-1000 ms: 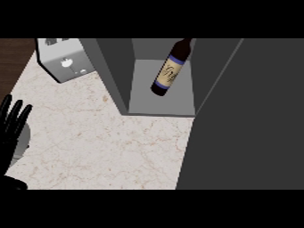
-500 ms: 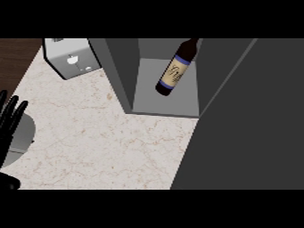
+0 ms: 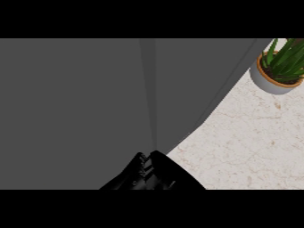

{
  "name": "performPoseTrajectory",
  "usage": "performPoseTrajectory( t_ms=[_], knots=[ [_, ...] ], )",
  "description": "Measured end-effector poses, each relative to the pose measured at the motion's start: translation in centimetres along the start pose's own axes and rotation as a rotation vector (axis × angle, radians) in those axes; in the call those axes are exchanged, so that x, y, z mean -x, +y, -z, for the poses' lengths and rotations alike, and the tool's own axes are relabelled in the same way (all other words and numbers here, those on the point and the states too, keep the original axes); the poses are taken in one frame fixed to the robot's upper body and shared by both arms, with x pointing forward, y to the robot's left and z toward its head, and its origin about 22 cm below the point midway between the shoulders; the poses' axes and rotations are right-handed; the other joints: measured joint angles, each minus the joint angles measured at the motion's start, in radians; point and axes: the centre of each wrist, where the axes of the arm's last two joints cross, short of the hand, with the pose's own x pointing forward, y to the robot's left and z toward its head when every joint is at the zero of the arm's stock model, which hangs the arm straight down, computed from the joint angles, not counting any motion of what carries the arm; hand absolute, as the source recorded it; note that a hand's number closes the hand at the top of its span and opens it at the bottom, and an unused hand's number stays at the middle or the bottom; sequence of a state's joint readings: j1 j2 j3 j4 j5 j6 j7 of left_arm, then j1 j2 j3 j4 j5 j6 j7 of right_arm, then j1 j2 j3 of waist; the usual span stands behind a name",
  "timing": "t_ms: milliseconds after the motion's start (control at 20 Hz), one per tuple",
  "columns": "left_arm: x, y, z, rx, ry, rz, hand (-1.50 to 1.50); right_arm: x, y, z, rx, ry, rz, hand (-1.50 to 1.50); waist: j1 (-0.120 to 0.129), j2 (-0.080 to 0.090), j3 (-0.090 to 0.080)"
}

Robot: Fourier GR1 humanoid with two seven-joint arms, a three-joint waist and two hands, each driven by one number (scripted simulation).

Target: Pick up the wine, place it into the cabinet and close the cabinet

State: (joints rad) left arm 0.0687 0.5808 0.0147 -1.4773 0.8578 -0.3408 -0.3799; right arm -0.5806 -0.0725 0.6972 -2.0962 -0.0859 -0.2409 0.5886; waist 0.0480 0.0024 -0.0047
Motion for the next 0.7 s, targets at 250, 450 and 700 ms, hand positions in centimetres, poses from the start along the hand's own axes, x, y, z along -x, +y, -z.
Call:
performPoseTrajectory(
  t_ms=[250, 450, 700],
  knots=[
    [0.4, 1.0, -0.6, -0.013, 0.000, 0.004, -1.50, -0.7, 0.1, 5.5, 0.015, 0.021, 0.019, 1.50, -0.014, 0.000, 0.002],
    [0.1, 1.7, -0.6, -0.022, 0.001, 0.009, -1.50, -0.5, -0.7, 8.6, 0.039, 0.036, 0.050, 1.50, -0.022, -0.001, 0.003],
    [0.2, 2.5, -0.9, -0.032, 0.002, 0.013, -1.50, 1.0, -2.2, 10.7, 0.072, 0.068, 0.105, 1.50, -0.029, -0.001, 0.004]
  ],
)
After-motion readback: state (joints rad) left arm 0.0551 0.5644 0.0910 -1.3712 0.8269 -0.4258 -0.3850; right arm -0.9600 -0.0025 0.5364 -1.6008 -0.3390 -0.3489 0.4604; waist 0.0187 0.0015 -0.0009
